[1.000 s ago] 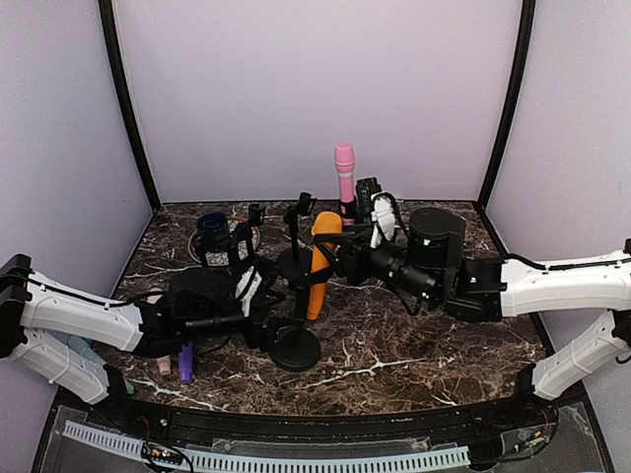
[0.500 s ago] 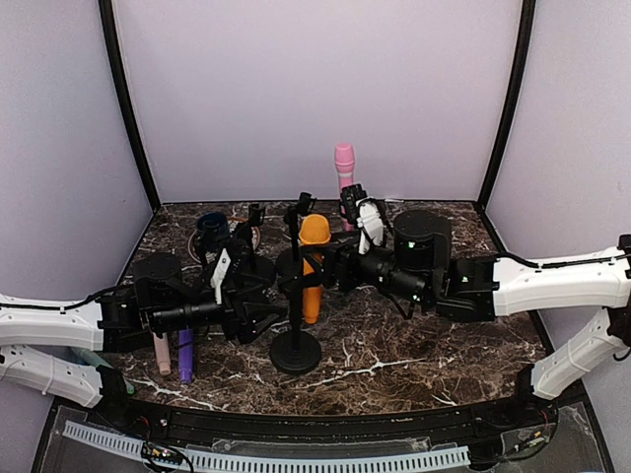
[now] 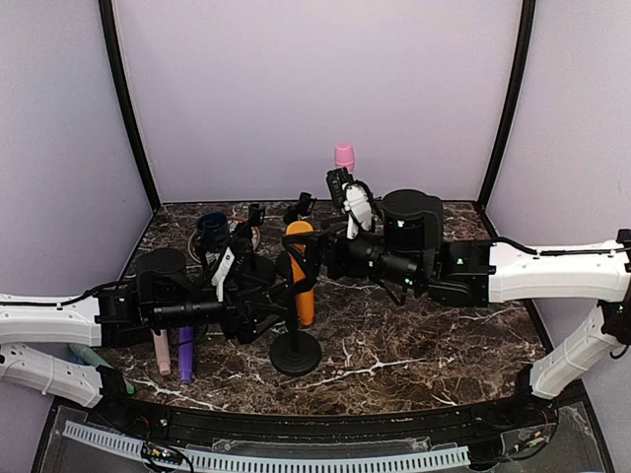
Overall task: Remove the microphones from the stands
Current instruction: Place the microphone stand with the microphone at the center of the board, then hold the microphone from the microphone stand.
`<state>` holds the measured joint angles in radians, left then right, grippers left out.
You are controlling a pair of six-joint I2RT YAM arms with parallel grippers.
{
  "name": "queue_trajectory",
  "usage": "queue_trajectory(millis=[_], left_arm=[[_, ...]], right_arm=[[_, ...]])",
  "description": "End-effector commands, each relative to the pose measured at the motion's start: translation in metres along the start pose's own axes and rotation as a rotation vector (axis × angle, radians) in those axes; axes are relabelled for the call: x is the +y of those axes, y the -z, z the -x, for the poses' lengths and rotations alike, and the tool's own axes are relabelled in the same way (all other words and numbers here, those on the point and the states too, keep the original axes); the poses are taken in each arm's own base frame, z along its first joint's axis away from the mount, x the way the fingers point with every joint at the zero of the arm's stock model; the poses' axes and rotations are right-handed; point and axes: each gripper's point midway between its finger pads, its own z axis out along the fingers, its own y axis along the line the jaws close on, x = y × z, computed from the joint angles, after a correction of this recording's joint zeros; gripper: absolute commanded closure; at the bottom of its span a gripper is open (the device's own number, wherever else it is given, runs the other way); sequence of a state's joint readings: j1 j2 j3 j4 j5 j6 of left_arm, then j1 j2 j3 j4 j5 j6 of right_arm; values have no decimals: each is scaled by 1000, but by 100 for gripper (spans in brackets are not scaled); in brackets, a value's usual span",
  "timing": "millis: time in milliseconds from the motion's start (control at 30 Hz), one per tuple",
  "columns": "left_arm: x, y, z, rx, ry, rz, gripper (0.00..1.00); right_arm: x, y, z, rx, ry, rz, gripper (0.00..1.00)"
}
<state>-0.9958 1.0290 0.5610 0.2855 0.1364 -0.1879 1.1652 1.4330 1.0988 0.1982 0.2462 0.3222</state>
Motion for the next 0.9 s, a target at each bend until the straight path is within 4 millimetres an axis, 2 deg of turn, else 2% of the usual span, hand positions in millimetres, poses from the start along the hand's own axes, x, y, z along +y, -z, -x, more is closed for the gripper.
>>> queue_trajectory(millis=[0,167,433,600,733,867], left_arm=[[-4,3,15,-29,20,-13,12],[-8,-2,21,-20,12,-28,12],[1,-14,21,12,-8,24,12],[7,-13,24,10,-38,68,20],[6,-12,25,8,-57,66,26],[6,-13,26,12,-69,71,23]], right_arm=[[9,-7,9,3,32,10,5],[13,-16,9,16,50,18,10],[6,-16,4,29,56,-17,29],[1,-15,5,26,64,-48,39],[0,-16,6,25,70,-64,43],[-2,-17,6,31,74,-87,45]])
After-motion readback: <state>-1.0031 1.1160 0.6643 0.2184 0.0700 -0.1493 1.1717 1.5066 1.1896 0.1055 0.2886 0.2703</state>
